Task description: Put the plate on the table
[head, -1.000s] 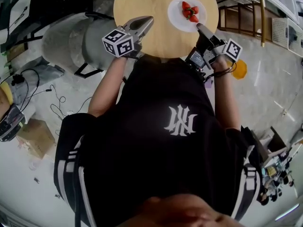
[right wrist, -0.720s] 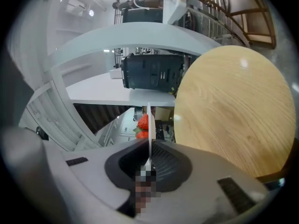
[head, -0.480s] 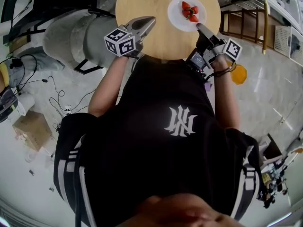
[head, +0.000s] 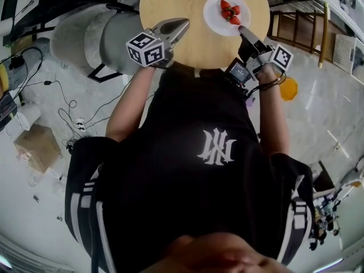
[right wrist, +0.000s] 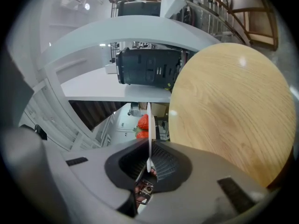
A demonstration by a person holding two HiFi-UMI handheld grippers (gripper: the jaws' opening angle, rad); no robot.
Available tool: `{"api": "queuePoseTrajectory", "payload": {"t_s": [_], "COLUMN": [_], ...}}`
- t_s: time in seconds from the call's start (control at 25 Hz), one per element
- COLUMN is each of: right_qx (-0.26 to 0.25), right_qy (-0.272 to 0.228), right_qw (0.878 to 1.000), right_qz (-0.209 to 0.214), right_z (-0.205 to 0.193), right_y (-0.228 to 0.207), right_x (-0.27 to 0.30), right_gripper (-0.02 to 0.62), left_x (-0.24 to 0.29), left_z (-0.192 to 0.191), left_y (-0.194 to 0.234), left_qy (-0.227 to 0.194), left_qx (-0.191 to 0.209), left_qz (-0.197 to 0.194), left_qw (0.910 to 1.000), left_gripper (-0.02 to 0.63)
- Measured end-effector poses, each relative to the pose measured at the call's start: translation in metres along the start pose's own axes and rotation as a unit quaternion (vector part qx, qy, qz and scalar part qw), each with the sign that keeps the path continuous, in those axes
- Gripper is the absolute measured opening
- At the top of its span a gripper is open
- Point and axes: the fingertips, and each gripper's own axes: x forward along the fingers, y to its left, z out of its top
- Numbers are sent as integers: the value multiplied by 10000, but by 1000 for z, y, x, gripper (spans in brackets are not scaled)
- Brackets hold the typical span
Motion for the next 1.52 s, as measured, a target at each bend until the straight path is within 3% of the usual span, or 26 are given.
{"api": "queuePoseTrajectory", "payload": {"t_s": [0.48,0.96,1.52], "right_qx": [92,236,271], "right_qy": [470,699,716], "right_qw": [9985,9963,9952], "right_qz": [-257,-441,-609], "right_z": [0,-32,-40], "right_y": [-43,-117,-136], "right_x": [6,46,53], "right_gripper": [17,17,17], "left_x": [26,9,12], "left_z": [-25,-68,-81], "left_y": [5,48,54], "left_qy": [105,192,246], "left_qx": [-199,-436,-440], "left_qz": [116,251,207], "left_qw": [9997,9985,9985], "left_gripper": [2,2,2]}}
